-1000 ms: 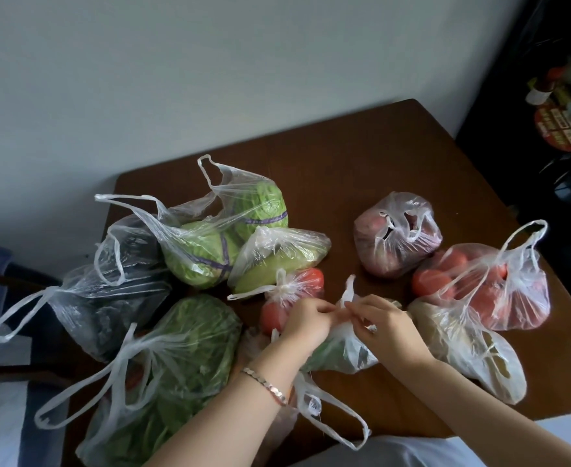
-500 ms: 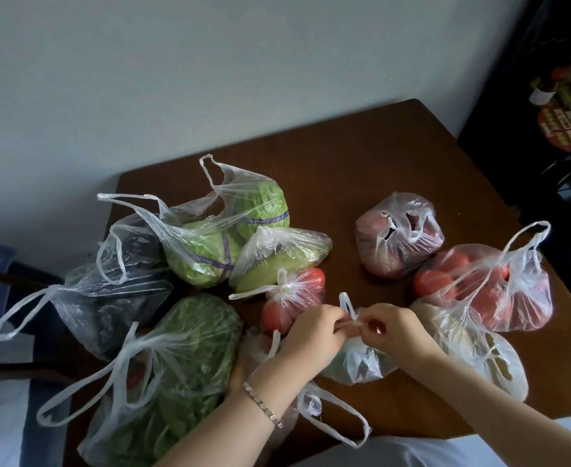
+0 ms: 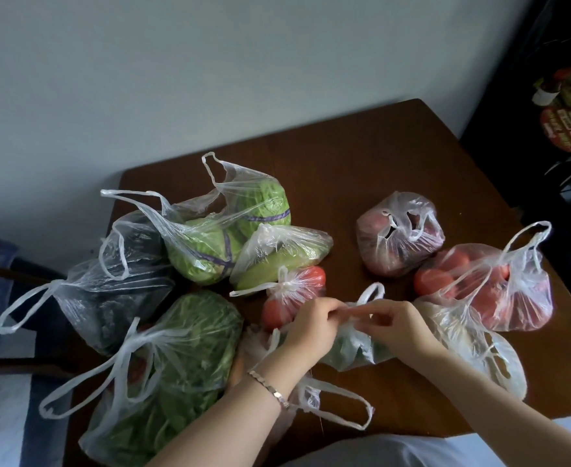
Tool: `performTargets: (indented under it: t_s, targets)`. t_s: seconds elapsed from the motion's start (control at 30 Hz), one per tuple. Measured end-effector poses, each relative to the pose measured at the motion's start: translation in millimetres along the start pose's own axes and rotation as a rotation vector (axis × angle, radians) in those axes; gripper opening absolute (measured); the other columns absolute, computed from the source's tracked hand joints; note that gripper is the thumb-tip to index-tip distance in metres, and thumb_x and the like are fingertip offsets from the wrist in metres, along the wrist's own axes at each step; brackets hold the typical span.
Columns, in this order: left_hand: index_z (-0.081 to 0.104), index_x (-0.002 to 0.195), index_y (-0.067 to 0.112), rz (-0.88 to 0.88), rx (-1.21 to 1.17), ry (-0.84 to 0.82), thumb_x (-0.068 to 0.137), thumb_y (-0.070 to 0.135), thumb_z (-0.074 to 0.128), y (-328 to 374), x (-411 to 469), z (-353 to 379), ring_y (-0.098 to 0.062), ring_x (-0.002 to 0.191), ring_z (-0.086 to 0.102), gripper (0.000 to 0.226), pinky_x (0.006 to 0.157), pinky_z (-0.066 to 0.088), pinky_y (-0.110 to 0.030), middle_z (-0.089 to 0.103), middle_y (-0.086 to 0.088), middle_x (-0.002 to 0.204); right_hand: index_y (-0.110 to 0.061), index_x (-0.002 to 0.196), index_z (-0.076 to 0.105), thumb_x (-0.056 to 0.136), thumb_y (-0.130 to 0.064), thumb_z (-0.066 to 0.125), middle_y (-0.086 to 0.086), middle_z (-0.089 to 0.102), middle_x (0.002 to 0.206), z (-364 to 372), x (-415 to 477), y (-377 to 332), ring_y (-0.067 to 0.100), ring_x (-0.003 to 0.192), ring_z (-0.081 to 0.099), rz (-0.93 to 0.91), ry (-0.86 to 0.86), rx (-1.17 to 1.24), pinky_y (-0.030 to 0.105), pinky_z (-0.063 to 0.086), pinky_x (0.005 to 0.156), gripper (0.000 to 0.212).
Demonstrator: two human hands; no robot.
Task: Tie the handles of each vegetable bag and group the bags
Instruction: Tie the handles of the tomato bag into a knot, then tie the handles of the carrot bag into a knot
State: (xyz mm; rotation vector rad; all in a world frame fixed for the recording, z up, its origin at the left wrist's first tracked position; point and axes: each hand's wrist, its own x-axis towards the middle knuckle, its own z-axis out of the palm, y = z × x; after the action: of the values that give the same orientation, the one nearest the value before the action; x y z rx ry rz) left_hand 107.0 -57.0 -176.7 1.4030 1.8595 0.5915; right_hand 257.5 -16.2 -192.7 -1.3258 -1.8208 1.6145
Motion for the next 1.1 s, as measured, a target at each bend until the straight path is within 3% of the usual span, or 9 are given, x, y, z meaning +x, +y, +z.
performTargets:
  t_s: [0.07, 0.13, 0.27, 0.4, 0.53, 0.73, 0.87, 0.97, 1.1]
  targets:
    - [0.069, 0.107, 0.011, -0.062, -0.106, -0.034, 0.093, 0.017, 0.052, 2, 1, 1, -0.006, 0.087, 0.057, 0.023, 0.067, 0.037, -0.006, 0.07, -0.004, 0.103, -0.016, 0.086, 0.076, 0.076, -0.006, 0.069, -0.008, 0.068, 0.075, 2, -1, -4, -0.005, 0.076, 0.059, -0.219, 0.117, -0.25, 0.006, 0.044, 0.07, 0.015]
    - [0.069, 0.106, 0.009, -0.105, -0.199, -0.036, 0.092, 0.017, 0.054, 3, 1, 0, 0.0, 0.08, 0.055, 0.022, 0.061, 0.037, 0.001, 0.069, -0.003, 0.1, -0.01, 0.083, 0.074, 0.078, -0.016, 0.061, 0.001, 0.07, 0.081, 3, -2, -4, 0.005, 0.077, 0.063, -0.361, 0.178, -0.409, 0.011, 0.044, 0.077, 0.015]
    - [0.071, 0.095, 0.007, -0.199, -0.326, -0.003, 0.089, 0.018, 0.059, 5, 2, 2, 0.004, 0.066, 0.052, 0.018, 0.056, 0.038, 0.0, 0.064, 0.006, 0.078, -0.009, 0.075, 0.067, 0.082, -0.029, 0.053, 0.006, 0.062, 0.081, 3, 2, -5, 0.02, 0.07, 0.062, -0.475, 0.221, -0.719, 0.024, 0.052, 0.06, 0.025]
    - [0.073, 0.08, 0.008, -0.273, -0.346, 0.107, 0.088, 0.012, 0.057, 8, 6, 3, 0.002, 0.061, 0.052, 0.017, 0.057, 0.039, -0.007, 0.059, 0.013, 0.064, -0.016, 0.077, 0.064, 0.078, -0.028, 0.057, 0.0, 0.055, 0.091, -1, 1, -6, 0.015, 0.082, 0.049, -0.507, 0.111, -0.755, 0.031, 0.051, 0.069, 0.015]
    - [0.062, 0.05, 0.023, -0.317, -0.388, 0.179, 0.086, 0.004, 0.051, 6, 9, 3, -0.005, 0.058, 0.053, 0.042, 0.062, 0.042, -0.021, 0.058, 0.011, 0.052, -0.015, 0.077, 0.061, 0.079, -0.026, 0.056, -0.012, 0.04, 0.094, -5, -3, -1, 0.008, 0.086, 0.038, -0.494, 0.013, -0.675, 0.026, 0.04, 0.076, 0.013]
    - [0.064, 0.083, 0.015, -0.064, -0.313, 0.119, 0.094, 0.017, 0.047, 12, 12, -14, 0.005, 0.074, 0.051, 0.02, 0.07, 0.036, -0.004, 0.056, 0.017, 0.075, -0.009, 0.097, 0.055, 0.075, -0.023, 0.071, 0.001, 0.048, 0.111, -6, 1, -11, 0.017, 0.096, 0.052, -0.318, -0.043, -0.651, 0.02, 0.037, 0.079, 0.031]
    - [0.066, 0.092, 0.01, 0.042, -0.257, 0.056, 0.093, 0.017, 0.05, 22, 9, -33, 0.01, 0.071, 0.053, 0.017, 0.069, 0.037, 0.0, 0.057, 0.019, 0.074, -0.013, 0.12, 0.044, 0.078, -0.015, 0.065, 0.006, 0.055, 0.111, -1, 12, -36, 0.03, 0.091, 0.062, -0.136, 0.011, -0.636, 0.037, 0.049, 0.073, 0.046]
    - [0.061, 0.1, 0.016, 0.038, -0.235, 0.118, 0.091, 0.02, 0.055, 21, 5, -53, 0.0, 0.085, 0.057, 0.013, 0.077, 0.043, -0.013, 0.059, 0.014, 0.086, -0.01, 0.105, 0.055, 0.079, -0.007, 0.059, 0.01, 0.064, 0.095, -7, 22, -50, 0.029, 0.079, 0.06, -0.189, 0.112, -0.62, 0.036, 0.049, 0.066, 0.026]
    - [0.043, 0.128, 0.018, -0.086, -0.034, 0.081, 0.084, 0.041, 0.061, 5, -12, -76, -0.006, 0.113, 0.046, 0.053, 0.092, 0.038, -0.02, 0.047, 0.009, 0.118, -0.011, 0.085, 0.051, 0.081, -0.009, 0.059, 0.001, 0.058, 0.071, -16, 25, -58, 0.015, 0.058, 0.051, -0.081, 0.244, -0.497, 0.024, 0.036, 0.05, 0.009]
